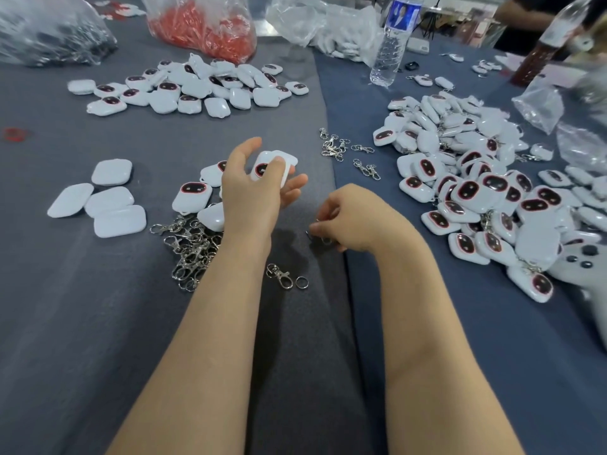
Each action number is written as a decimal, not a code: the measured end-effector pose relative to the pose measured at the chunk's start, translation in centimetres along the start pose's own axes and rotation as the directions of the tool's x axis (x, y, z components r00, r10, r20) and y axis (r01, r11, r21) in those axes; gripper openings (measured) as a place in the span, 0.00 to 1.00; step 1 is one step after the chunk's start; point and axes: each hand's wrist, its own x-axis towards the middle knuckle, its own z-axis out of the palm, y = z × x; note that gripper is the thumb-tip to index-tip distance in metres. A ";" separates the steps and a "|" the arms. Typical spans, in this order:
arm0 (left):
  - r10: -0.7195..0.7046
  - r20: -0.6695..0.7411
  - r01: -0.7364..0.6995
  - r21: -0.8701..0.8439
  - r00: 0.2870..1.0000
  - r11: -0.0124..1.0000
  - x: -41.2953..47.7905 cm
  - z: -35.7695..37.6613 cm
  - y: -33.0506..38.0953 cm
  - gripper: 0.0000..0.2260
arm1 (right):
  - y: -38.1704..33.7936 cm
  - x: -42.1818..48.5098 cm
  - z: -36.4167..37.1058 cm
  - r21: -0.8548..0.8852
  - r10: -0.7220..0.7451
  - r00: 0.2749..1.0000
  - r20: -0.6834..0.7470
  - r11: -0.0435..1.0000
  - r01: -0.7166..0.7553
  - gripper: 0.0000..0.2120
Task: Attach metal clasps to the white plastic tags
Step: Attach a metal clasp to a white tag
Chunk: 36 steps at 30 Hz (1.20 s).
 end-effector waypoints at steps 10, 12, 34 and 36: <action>0.226 0.077 -0.234 0.493 0.971 0.838 0.2 -0.3 -0.4 0.10 | 0.3 2.3 1.8 0.760 0.047 0.924 -0.379 0.586 0.282 0.05; 0.238 0.121 -0.265 0.535 0.964 0.802 0.1 -0.3 -0.4 0.08 | 0.4 2.2 1.7 0.774 0.039 0.919 -0.391 0.554 0.306 0.05; 0.343 0.269 -0.425 0.715 0.900 0.555 -0.2 -0.5 -1.1 0.02 | 0.0 1.9 1.9 0.301 -0.108 0.810 -0.576 0.894 0.333 0.08; 0.322 0.310 -0.439 0.743 0.895 0.505 -0.3 -0.4 -1.2 0.05 | -0.1 2.0 2.0 0.279 -0.138 0.814 -0.565 0.896 0.345 0.07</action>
